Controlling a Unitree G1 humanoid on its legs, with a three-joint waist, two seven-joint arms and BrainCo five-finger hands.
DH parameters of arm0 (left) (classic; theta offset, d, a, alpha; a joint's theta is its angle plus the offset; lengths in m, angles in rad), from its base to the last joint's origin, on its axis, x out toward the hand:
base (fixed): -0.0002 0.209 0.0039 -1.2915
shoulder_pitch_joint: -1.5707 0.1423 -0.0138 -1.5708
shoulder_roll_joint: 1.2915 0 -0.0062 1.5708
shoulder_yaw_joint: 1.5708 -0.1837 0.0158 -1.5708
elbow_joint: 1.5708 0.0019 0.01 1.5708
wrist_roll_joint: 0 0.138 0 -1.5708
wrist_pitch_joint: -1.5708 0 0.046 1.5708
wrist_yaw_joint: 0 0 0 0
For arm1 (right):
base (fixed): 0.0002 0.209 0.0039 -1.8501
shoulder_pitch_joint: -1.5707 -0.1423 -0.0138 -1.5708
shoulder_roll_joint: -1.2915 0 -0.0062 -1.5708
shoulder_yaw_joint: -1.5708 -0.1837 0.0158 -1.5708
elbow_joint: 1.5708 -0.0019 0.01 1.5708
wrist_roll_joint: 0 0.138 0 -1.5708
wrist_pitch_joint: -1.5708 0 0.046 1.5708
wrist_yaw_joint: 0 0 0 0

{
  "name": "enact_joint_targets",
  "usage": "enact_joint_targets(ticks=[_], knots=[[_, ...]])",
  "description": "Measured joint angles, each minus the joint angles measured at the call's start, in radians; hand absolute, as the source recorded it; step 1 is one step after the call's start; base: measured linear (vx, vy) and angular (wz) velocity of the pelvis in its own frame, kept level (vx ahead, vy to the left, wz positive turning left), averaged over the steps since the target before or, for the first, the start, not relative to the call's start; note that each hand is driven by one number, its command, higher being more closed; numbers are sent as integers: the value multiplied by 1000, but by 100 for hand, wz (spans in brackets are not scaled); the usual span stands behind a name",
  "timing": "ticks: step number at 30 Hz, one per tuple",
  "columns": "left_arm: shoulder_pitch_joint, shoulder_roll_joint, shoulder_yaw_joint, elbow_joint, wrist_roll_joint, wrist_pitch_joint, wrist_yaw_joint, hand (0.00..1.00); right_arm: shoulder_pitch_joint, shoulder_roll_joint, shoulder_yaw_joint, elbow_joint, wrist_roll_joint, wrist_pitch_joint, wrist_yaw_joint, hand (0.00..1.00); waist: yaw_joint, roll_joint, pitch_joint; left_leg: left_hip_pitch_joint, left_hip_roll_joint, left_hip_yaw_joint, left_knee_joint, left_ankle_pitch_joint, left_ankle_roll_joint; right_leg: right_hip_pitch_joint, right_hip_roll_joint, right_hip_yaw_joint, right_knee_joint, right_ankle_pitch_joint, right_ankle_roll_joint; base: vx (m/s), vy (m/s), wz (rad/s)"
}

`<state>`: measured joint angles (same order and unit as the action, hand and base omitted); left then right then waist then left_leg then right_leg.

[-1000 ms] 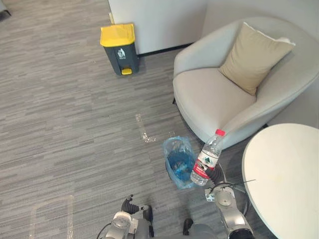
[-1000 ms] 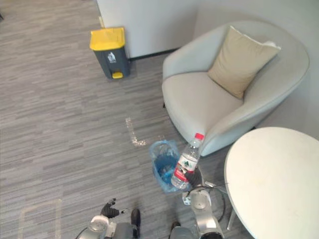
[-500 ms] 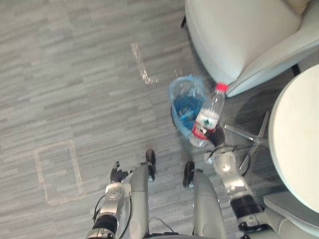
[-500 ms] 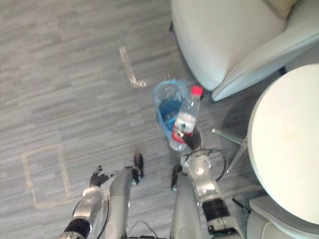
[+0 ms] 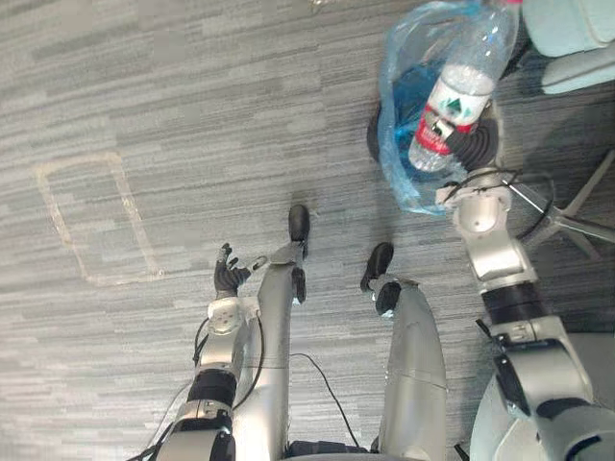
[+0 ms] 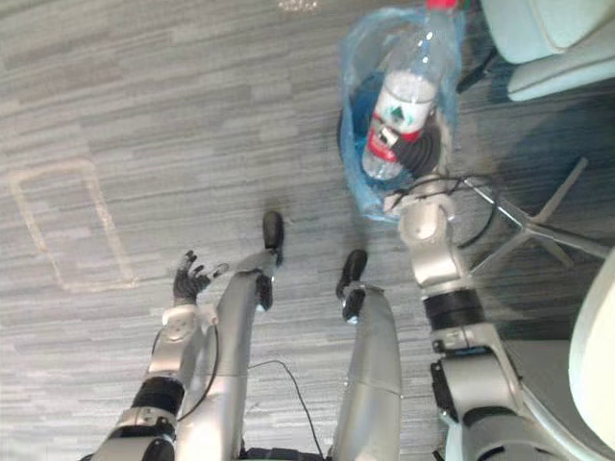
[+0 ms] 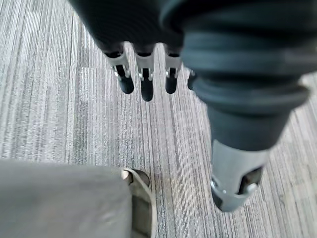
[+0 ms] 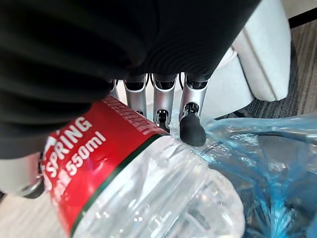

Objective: Gather rubbish on tea table into small bin, then transfer packed bag to large trash can.

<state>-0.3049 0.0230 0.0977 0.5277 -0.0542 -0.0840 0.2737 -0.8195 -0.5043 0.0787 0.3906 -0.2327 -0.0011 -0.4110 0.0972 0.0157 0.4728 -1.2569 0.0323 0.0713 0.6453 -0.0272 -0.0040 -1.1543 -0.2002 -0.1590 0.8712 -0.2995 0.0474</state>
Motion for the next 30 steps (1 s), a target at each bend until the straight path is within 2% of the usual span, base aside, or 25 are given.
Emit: enact_joint_targets(ticks=[2,8,9,13,20,26,28,30], knots=[[0,-4,-9,-9,-21,-12,3,0,-41,-23,-1,56,21,5,-8,100,7,0,0,-16,-4,0,-4,6,-1,-21,-5,0,10,-5,-4,19,5,13],[6,3,-10,-49,-41,-27,-3,0,-77,-63,-47,72,85,6,-37,100,15,0,-1,-63,-10,1,3,8,-3,-76,-17,1,41,-16,-10,-9,19,8],[13,4,-10,-61,-52,-33,-5,0,-83,-75,-50,83,98,6,-41,0,15,0,-1,-70,-10,1,7,8,-3,-83,-19,1,48,-18,-12,-34,29,4],[58,22,-24,-105,-68,-40,-22,0,-83,-85,-76,138,117,7,-52,0,17,2,-3,-76,-9,3,25,4,-3,-89,-23,2,68,-26,-17,-38,22,2],[92,78,-39,-103,-71,-34,-23,0,-80,-77,-80,118,116,6,-102,0,17,3,-11,-107,10,6,78,-9,-1,-118,-13,6,109,-33,-27,-63,19,-7],[151,101,-40,-50,-64,4,-24,0,8,3,-114,-50,73,-1,-142,0,17,2,-12,-105,50,27,130,-42,-4,-120,10,21,141,-40,-34,-85,10,-13],[140,111,-35,-20,-63,5,-25,0,51,38,-106,-102,52,-1,-142,0,16,1,-13,-104,72,38,139,-45,-5,-120,26,24,137,-38,-37,-103,-12,-24],[88,118,-14,63,-63,25,-37,0,78,72,-68,-127,22,-2,-127,0,8,1,-13,-99,83,44,143,-45,-5,-120,35,29,140,-35,-40,-73,-13,-18]])
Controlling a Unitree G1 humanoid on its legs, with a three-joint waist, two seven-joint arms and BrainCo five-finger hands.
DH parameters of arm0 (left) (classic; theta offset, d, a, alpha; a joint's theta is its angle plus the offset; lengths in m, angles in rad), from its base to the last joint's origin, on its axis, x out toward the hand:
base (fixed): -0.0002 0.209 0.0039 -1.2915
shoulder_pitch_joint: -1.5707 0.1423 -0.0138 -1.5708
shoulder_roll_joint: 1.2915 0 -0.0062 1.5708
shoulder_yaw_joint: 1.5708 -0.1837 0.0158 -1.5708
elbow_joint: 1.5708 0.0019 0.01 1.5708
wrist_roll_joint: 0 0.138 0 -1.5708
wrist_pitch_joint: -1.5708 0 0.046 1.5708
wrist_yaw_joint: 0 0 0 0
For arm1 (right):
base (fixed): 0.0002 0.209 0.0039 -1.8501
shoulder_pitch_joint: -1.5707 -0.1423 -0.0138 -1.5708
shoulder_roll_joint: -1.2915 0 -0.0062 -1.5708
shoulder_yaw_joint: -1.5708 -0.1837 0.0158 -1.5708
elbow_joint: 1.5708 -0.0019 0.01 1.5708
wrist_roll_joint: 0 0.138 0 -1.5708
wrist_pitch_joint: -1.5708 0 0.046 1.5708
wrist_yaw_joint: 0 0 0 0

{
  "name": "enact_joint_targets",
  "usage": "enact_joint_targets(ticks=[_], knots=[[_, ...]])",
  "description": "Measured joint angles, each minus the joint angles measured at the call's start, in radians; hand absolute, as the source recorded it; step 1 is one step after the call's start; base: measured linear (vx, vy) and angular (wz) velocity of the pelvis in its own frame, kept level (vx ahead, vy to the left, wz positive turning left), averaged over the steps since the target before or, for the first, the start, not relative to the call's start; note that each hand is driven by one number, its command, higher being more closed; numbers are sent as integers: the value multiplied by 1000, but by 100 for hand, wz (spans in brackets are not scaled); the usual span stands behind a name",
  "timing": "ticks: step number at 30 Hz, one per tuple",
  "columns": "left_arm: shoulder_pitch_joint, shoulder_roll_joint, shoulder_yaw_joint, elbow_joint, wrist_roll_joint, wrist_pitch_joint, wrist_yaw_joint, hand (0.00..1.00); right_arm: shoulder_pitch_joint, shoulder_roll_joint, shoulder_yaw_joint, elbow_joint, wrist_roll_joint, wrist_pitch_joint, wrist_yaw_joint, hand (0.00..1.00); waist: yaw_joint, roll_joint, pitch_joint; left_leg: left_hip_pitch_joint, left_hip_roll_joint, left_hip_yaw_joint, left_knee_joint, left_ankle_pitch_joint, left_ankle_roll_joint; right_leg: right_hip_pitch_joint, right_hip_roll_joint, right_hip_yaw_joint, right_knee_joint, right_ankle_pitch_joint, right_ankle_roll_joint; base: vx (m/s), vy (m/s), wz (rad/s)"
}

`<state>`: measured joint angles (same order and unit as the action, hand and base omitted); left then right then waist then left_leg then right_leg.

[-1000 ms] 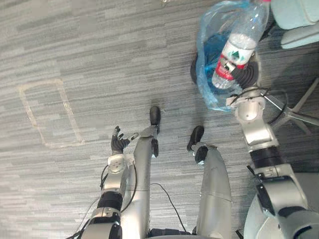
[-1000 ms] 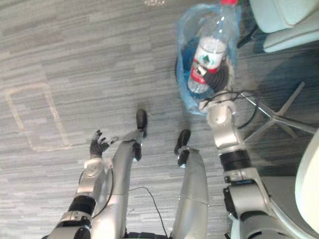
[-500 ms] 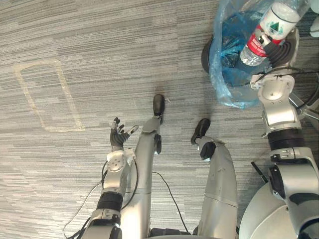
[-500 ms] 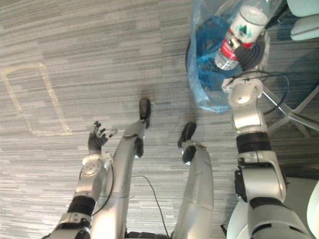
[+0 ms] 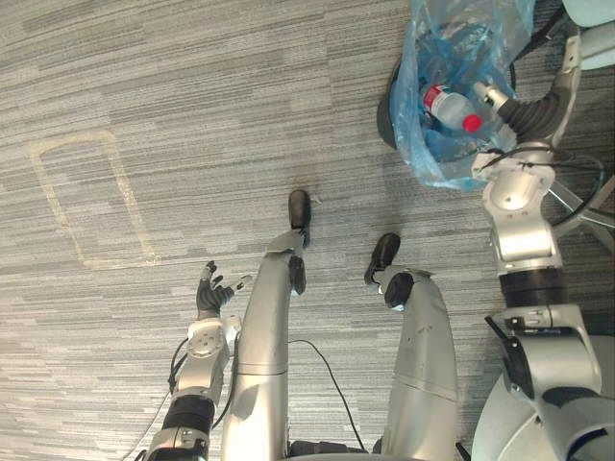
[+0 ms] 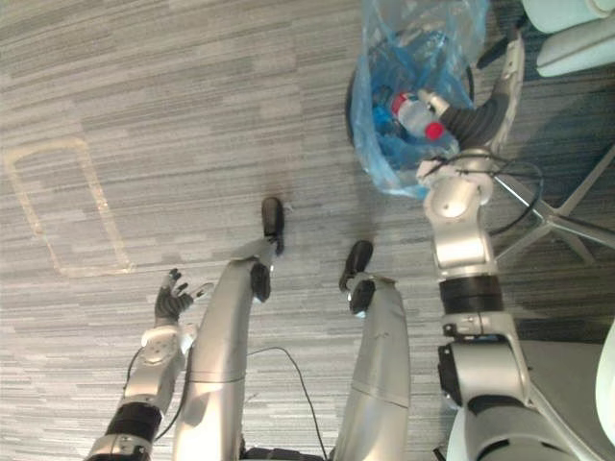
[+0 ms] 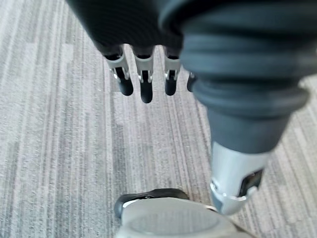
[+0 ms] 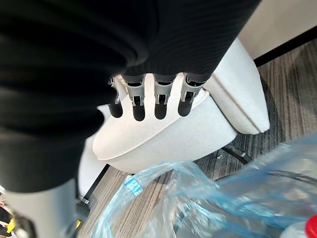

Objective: Gather rubbish on tea table into small bin, then transfer packed bag to large trash can.

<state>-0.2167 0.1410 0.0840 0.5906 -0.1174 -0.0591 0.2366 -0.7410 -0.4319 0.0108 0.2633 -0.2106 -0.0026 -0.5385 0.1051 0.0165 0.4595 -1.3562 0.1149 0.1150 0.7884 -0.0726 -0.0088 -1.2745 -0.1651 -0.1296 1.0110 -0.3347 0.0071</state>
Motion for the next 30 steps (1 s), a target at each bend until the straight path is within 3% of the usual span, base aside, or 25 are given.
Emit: enact_joint_targets(ticks=[3,12,19,30], knots=[[-12,3,24,46,0,8,-3,0,12,49,46,-6,-33,2,25,0,-15,0,-4,3,15,3,7,4,6,0,11,2,-2,8,-8,-51,-12,-14],[-12,1,57,118,1,21,-2,0,96,117,122,5,-174,3,97,0,-14,-11,-53,16,47,10,33,-14,-9,9,40,13,1,6,-10,-48,-12,-11],[-31,-1,56,169,1,21,4,0,52,113,160,234,-260,25,131,0,-8,-12,-66,6,48,15,-21,14,-15,-1,39,-4,-37,16,-20,-25,-12,7],[-95,2,41,177,-15,14,22,0,-78,111,164,444,-262,62,145,0,1,-12,-66,-80,33,-1,3,12,-16,-79,23,-15,1,-10,-14,-3,3,7]])
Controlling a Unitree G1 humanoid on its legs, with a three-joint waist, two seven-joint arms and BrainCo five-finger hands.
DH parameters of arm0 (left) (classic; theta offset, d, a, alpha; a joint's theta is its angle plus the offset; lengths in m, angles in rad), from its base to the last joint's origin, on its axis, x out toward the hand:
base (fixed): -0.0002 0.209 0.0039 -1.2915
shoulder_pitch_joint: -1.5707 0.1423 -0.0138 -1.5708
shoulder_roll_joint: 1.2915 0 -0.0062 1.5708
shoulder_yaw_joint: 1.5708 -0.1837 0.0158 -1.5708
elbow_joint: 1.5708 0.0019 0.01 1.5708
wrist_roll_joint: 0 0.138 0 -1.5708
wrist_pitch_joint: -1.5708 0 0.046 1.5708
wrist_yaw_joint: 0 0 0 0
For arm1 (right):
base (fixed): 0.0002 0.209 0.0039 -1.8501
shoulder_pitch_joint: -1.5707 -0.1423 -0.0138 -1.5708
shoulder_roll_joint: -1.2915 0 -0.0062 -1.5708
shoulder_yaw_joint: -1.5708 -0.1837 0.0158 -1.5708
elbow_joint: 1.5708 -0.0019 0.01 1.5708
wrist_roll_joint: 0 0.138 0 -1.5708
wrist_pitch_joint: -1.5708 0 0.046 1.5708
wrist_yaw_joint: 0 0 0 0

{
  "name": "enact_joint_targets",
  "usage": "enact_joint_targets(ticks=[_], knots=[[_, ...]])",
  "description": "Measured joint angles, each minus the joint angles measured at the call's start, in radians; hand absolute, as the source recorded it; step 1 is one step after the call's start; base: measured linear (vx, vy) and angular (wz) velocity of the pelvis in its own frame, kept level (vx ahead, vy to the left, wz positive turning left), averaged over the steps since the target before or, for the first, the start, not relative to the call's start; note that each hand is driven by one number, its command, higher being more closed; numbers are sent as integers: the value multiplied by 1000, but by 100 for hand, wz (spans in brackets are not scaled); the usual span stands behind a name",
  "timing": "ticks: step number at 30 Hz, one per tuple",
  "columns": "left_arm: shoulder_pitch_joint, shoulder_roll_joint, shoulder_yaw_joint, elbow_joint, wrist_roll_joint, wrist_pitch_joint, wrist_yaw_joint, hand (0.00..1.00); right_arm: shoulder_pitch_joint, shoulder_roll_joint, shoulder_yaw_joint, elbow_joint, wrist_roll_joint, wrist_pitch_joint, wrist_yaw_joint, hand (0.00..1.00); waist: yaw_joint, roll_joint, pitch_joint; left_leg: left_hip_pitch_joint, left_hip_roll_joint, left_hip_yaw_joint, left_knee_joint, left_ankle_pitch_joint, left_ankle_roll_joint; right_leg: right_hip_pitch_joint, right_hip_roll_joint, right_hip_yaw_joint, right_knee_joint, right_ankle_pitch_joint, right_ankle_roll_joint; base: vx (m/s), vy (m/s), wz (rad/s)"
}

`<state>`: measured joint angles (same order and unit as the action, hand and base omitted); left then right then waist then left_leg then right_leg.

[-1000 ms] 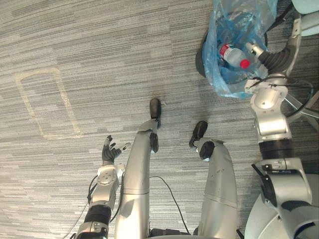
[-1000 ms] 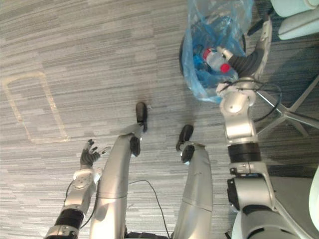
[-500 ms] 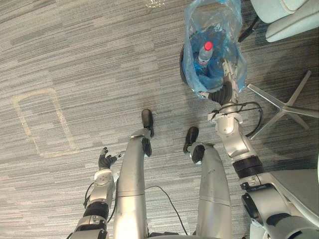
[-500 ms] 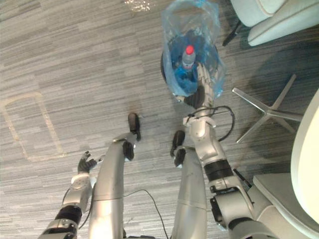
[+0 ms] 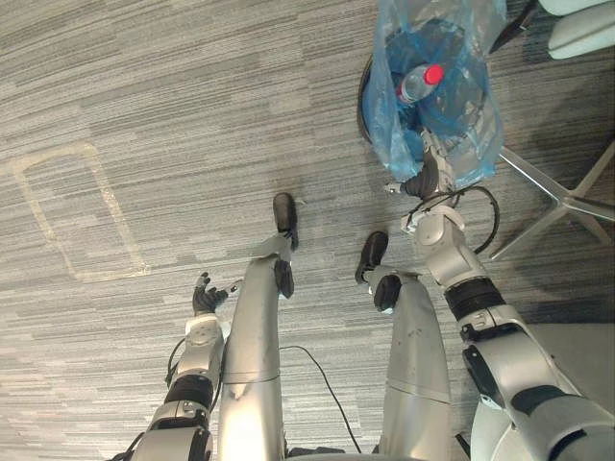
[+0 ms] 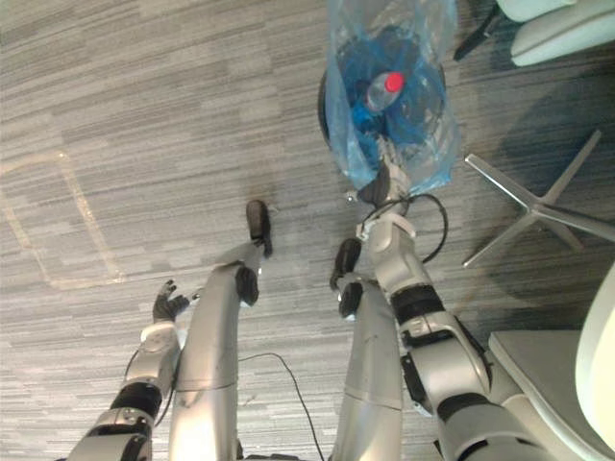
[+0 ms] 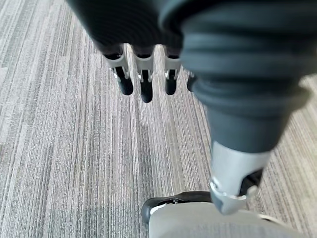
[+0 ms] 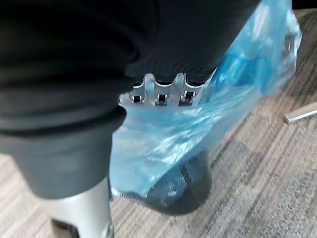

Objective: Gather rubbish on tea table into small bin, then transfer packed bag to large trash can.

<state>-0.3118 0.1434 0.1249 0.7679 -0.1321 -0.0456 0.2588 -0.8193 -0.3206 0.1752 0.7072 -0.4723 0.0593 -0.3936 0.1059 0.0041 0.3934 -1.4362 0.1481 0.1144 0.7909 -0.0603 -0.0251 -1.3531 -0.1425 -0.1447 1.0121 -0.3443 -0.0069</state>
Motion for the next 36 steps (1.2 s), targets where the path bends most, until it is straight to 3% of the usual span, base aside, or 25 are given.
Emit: enact_joint_targets(ticks=[1,15,24,29,34,36], knots=[[-1,0,0,0,-1,0,0,0,-5,1,2,14,0,0,0,100,0,0,0,-2,0,-1,1,-2,-1,-2,0,0,1,0,0,0,0,0],[-32,4,-1,0,-7,1,0,0,-43,23,16,66,4,-2,33,100,5,0,0,-36,1,-15,38,-14,-5,-25,-1,-9,34,-18,-6,-3,1,1],[-32,1,17,-1,3,8,6,0,37,43,3,-62,34,-5,29,100,5,0,-1,-12,13,-18,67,-21,3,5,6,-9,48,-18,-7,-15,12,-5],[-29,0,27,0,24,13,20,0,124,52,-7,-165,39,-10,25,100,3,0,-1,81,17,-15,49,-21,4,96,11,-11,26,-14,-11,-15,-2,-3],[-11,-36,-12,-33,50,14,9,0,285,108,-6,-327,45,-8,26,100,-7,-5,-3,315,11,9,-87,4,2,319,16,-17,-107,22,-3,14,-4,-3],[15,-72,-45,-45,55,15,-7,0,353,134,0,-393,62,-11,28,100,-26,-16,-10,417,-1,17,-159,13,-1,417,16,-18,-176,34,7,62,9,-1]])
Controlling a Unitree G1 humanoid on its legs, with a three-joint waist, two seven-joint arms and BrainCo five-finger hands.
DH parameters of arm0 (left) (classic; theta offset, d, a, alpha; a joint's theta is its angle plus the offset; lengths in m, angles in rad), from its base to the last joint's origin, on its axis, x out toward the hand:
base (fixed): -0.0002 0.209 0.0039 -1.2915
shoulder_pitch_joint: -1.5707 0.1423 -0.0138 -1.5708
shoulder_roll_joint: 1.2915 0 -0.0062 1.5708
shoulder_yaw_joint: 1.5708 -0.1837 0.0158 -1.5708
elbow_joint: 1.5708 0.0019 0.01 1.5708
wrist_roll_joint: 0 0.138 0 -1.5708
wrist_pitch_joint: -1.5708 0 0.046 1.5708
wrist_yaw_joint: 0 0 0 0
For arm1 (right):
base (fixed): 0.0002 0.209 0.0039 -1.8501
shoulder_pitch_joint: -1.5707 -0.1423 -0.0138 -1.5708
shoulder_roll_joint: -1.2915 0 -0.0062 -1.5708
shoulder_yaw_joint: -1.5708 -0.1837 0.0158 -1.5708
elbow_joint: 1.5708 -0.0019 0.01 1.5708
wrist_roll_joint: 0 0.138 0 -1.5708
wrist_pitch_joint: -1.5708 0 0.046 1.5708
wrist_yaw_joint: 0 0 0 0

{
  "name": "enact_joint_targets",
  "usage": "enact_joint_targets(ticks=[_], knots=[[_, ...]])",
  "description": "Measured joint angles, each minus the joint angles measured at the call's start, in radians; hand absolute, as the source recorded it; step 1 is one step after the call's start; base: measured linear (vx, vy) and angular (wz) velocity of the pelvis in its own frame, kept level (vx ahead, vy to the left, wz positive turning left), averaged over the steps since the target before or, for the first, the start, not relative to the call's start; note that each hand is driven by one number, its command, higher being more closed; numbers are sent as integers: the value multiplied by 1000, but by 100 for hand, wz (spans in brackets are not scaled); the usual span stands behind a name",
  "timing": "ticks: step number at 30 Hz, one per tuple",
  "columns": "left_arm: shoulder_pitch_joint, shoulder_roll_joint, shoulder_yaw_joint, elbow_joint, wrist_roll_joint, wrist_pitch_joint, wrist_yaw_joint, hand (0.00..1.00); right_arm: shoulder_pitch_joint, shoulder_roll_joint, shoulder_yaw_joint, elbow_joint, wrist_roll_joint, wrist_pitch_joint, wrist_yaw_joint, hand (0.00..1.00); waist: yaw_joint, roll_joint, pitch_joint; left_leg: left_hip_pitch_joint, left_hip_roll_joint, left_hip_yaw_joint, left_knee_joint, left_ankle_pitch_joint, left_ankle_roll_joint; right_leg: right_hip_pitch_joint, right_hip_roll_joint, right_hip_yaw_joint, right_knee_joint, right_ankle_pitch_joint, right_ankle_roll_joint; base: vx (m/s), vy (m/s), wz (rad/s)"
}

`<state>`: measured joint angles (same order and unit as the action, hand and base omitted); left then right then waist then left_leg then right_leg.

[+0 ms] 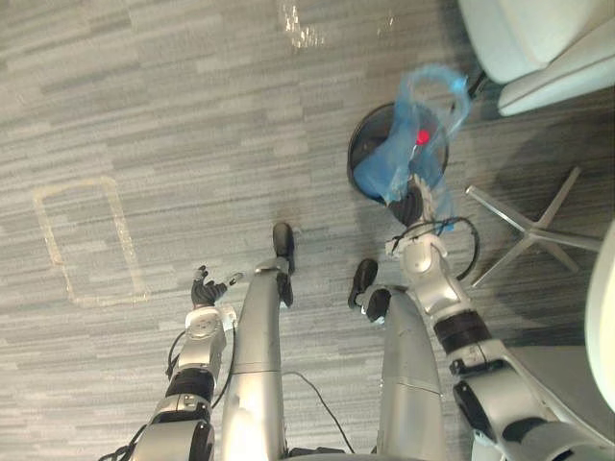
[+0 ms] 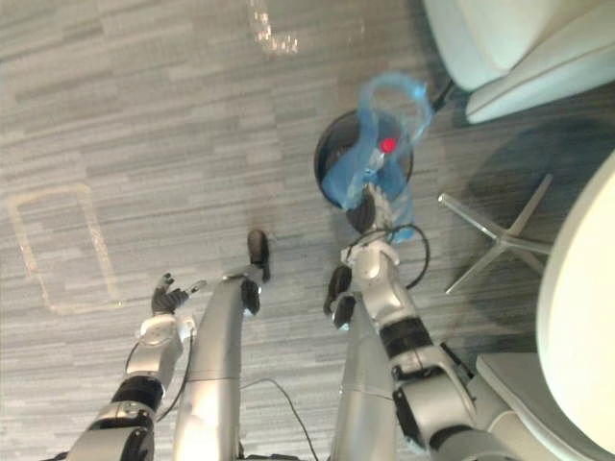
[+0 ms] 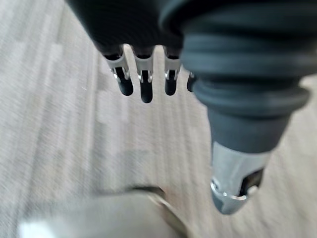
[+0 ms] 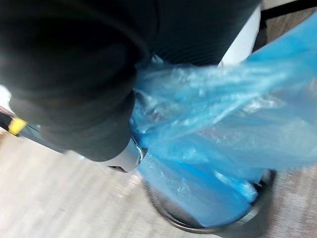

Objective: Gather rubbish on tea table into small bin, then transfer packed bag to large trash can.

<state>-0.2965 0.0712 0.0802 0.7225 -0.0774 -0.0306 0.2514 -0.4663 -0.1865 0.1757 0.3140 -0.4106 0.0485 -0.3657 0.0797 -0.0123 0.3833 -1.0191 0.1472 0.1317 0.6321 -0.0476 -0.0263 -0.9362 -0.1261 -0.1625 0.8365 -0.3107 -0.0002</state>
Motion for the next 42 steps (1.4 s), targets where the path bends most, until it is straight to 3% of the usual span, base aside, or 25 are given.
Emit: enact_joint_targets(ticks=[1,6,9,12,17,23,26,28,31,37,42], knots=[[23,-24,-13,-1,9,2,-2,0,51,20,19,-42,17,0,5,100,-13,-22,-19,60,-2,10,-44,7,-1,57,2,-1,-45,14,-1,53,13,-2],[86,-47,-41,4,39,22,-20,0,206,59,34,-163,61,-9,39,100,-26,-65,-60,270,-17,18,-164,20,-12,280,5,-19,-187,32,9,134,19,5],[133,-43,-69,11,61,27,-20,0,294,82,34,-231,91,-31,64,100,-29,-69,-95,427,-32,23,-260,26,-19,445,11,-26,-305,49,22,164,21,4],[184,-18,-111,70,78,27,-27,0,355,99,34,-224,109,-51,106,100,-33,-71,-198,550,-45,32,-391,59,-26,572,30,-18,-464,96,31,226,11,-8],[208,9,-139,88,99,35,-42,0,360,91,24,-219,145,-53,160,100,-47,-71,-221,712,-62,50,-546,118,-33,720,41,-7,-601,146,38,153,-3,-10],[248,31,-167,36,116,36,-62,0,415,49,27,-227,184,-82,237,100,-61,-60,-304,863,-71,61,-705,170,-44,829,61,14,-698,182,45,45,-2,-12],[340,41,-263,-172,117,35,-67,0,440,10,28,-248,217,-92,275,100,-70,-50,-320,881,-75,48,-735,185,-44,836,62,19,-704,184,44,-28,12,-1],[395,42,-328,-288,106,17,-128,0,454,-30,30,-283,253,-94,298,100,-70,-37,-329,881,-73,43,-735,183,-42,837,61,26,-709,188,46,-60,19,0],[450,44,-385,-443,205,8,-178,0,460,-66,27,-316,334,-117,325,100,-70,-17,-341,900,-71,38,-737,183,-42,868,67,35,-745,211,49,-66,23,-5],[384,106,-383,-579,294,-52,-156,0,455,-141,39,-407,422,-171,362,100,-71,20,-377,903,-69,34,-743,183,-40,871,77,48,-775,223,56,-63,12,-8],[343,113,-385,-669,333,-83,-121,0,392,-173,72,-423,501,-189,392,100,-76,17,-390,924,-71,40,-743,191,-37,896,81,59,-792,251,47,20,9,-7]])
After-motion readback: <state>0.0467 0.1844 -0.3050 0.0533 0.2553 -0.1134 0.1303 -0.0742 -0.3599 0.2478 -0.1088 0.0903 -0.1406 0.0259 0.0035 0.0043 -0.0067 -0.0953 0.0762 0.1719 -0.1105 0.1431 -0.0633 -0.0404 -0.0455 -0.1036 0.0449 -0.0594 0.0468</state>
